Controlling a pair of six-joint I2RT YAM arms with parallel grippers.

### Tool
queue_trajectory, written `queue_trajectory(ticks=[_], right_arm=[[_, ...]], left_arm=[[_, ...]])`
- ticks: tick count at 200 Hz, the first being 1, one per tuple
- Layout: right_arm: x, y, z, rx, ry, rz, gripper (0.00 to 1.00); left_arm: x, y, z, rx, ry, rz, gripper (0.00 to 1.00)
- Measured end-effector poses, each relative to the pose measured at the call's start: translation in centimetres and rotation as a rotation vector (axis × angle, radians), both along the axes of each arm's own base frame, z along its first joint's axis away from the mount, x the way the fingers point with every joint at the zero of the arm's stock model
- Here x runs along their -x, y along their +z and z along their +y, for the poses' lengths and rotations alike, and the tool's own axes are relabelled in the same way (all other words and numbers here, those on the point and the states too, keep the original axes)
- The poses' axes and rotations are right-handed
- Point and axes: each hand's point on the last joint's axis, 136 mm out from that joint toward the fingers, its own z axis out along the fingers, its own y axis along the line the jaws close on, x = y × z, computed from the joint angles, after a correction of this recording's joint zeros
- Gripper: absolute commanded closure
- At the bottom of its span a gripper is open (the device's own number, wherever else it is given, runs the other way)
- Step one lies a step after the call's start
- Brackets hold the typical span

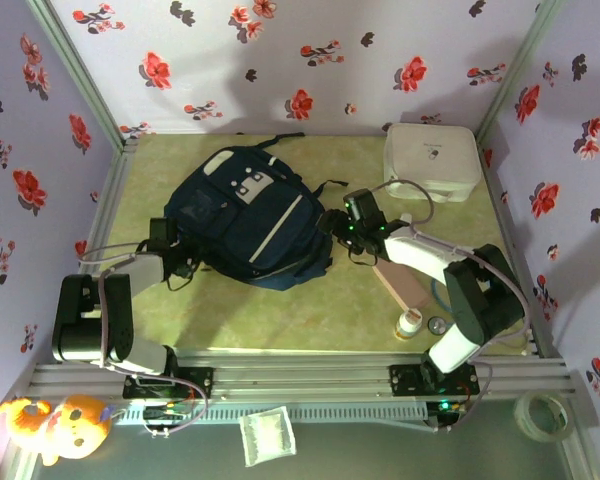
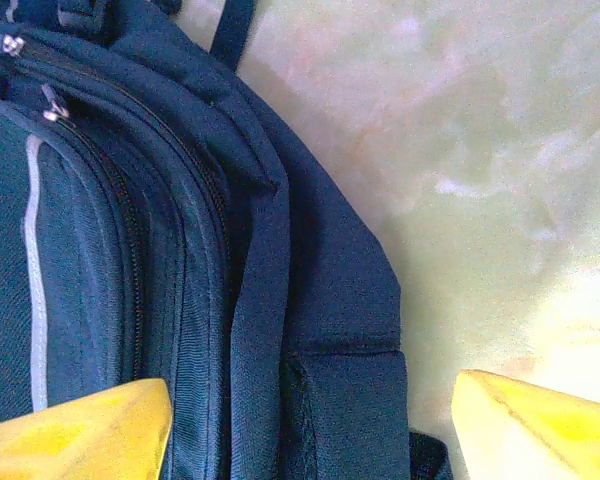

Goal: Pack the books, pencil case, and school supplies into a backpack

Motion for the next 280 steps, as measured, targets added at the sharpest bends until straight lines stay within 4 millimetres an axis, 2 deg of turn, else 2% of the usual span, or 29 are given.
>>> queue_trajectory(ticks=[12,34,63,91,134,150,171,193,206,240,261,280], right_arm=[[0.0,-0.5,0.5,-0.017,0.013,0.013,0.32],[-0.2,-1.7,1.7,-0.063,0.035,0.04,0.41],[-0.9,-3.3,2.6,-0.096,0.046,0.078,0.61],[-3.5,-2.9,2.5,-0.116,0.035,0.055,0.68],[-9.5,-1.7,1.3,-0.085,0.033,-0.043,0.67],[-11.1,-1.3,1.0,-0.045,0.041,-0.075,0.56],[-11.7,-0.8,0.2,0.029,0.047,-0.106,0.45],[-10.9,-0.6,-1.4,0.139,0.042,-0.098,0.39],[-10.0,0.3,-2.6,0.199,0.037,-0.1,0.39],[-7.2,4.8,-4.7,0.282,0.044,-0.152,0.4],[-4.9,6.9,-3.9,0.299,0.081,-0.187,0.43],[-1.8,6.9,-1.3,0.298,0.162,-0.19,0.47]], left_arm=[[0.0,0.2,0.0,0.003,0.001,-0.006,1.0],[0.0,0.9,-0.3,0.005,-0.003,-0.022,1.0],[-0.1,2.5,-0.8,-0.01,-0.016,-0.05,1.0],[-0.6,4.3,-1.7,-0.015,-0.03,-0.084,1.0],[-0.5,5.6,-5.0,0.012,-0.095,-0.104,1.0],[-0.4,5.9,-6.4,0.029,-0.115,-0.106,1.0],[-0.3,6.0,-7.8,0.051,-0.124,-0.107,1.0],[-0.2,5.7,-8.9,0.068,-0.124,-0.099,1.0],[-0.3,5.6,-9.5,0.08,-0.125,-0.099,1.0],[-0.4,5.2,-11.1,0.093,-0.128,-0.089,1.0],[-0.6,5.0,-12.2,0.1,-0.133,-0.081,1.0],[-1.0,4.9,-13.1,0.111,-0.135,-0.085,1.0]])
